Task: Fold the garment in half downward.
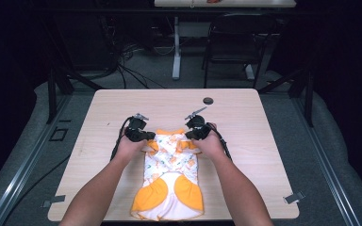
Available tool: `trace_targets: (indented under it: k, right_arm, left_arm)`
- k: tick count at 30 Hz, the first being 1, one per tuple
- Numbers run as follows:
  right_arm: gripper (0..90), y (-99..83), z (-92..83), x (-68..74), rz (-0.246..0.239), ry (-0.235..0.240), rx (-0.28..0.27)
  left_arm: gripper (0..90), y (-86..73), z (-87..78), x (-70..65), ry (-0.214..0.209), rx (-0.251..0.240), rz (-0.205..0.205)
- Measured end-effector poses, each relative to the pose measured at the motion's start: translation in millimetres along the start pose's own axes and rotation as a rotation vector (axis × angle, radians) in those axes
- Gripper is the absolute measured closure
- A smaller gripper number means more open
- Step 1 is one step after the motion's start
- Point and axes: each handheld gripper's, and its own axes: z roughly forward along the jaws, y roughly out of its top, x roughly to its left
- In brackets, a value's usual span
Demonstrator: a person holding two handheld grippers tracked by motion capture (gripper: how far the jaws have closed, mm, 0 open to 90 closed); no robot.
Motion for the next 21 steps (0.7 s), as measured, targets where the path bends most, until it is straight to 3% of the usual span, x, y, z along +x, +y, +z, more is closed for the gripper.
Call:
trace_targets:
  k: [7, 21]
  right_arm:
    - [89.0, 1.0, -15.7, 0.7, -0.013, 0.009, -0.045]
    - [89.1, 3.6, -37.4, 3.5, -0.027, 0.026, -0.067]
  left_arm:
    - [87.1, 4.8, -13.5, -2.3, -0.021, -0.034, 0.017]
    - [87.1, 13.4, -33.9, -8.3, -0.031, -0.06, 0.059]
